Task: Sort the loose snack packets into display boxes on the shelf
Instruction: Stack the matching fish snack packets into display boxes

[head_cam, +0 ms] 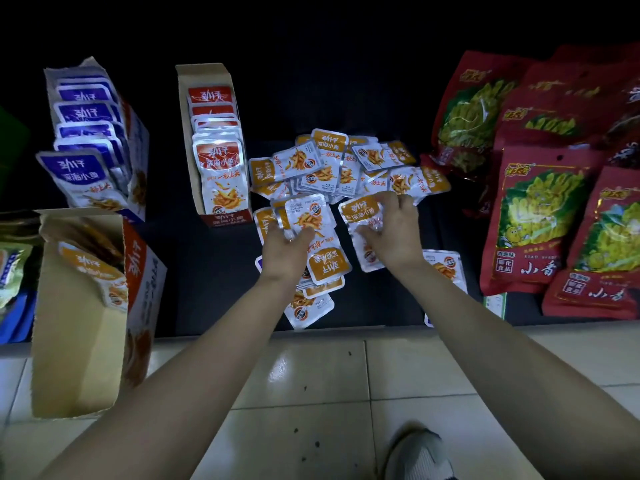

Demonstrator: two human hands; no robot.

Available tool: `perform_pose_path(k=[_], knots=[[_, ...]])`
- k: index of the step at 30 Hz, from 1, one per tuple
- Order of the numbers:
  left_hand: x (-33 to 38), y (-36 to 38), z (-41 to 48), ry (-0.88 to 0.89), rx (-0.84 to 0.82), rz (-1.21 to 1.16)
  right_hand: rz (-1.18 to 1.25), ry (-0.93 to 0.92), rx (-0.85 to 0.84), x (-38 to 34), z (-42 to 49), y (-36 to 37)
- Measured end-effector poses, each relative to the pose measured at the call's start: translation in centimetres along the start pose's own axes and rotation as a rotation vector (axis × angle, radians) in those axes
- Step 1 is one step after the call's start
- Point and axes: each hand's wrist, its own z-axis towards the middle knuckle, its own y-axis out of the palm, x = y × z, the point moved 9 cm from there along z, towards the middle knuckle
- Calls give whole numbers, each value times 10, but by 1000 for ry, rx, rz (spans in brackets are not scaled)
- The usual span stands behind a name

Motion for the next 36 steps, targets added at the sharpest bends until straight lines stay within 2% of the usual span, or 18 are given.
perform_pose_path(k=[3,6,9,12,16,20,25,31,36], knots=[[1,1,-2,-1,-11,19,310,114,-130,7,1,6],[-1,1,-4,-19,-15,43,672,166,-157,5,-1,-1],[0,9,-11,-21,-67,24,933,223,-314,-6,-13,11],[1,22,-22,-61,-132,-15,849,148,-427,-23,-35,24],[-1,26,-31,-84,-196,-105,802,111,-393,-27,-51,17],[20,20,-46,77,-240,32,893,86,-549,-53,-67,17],[65,-21,-72,264,-200,71,1000,96,-716,-109,-84,16],[115,-127,-99,430,26,242,1070,-52,-802,-219,-108,29],[134,-225,-127,604,251,290,1102,-112,-611,-287,-128,55]])
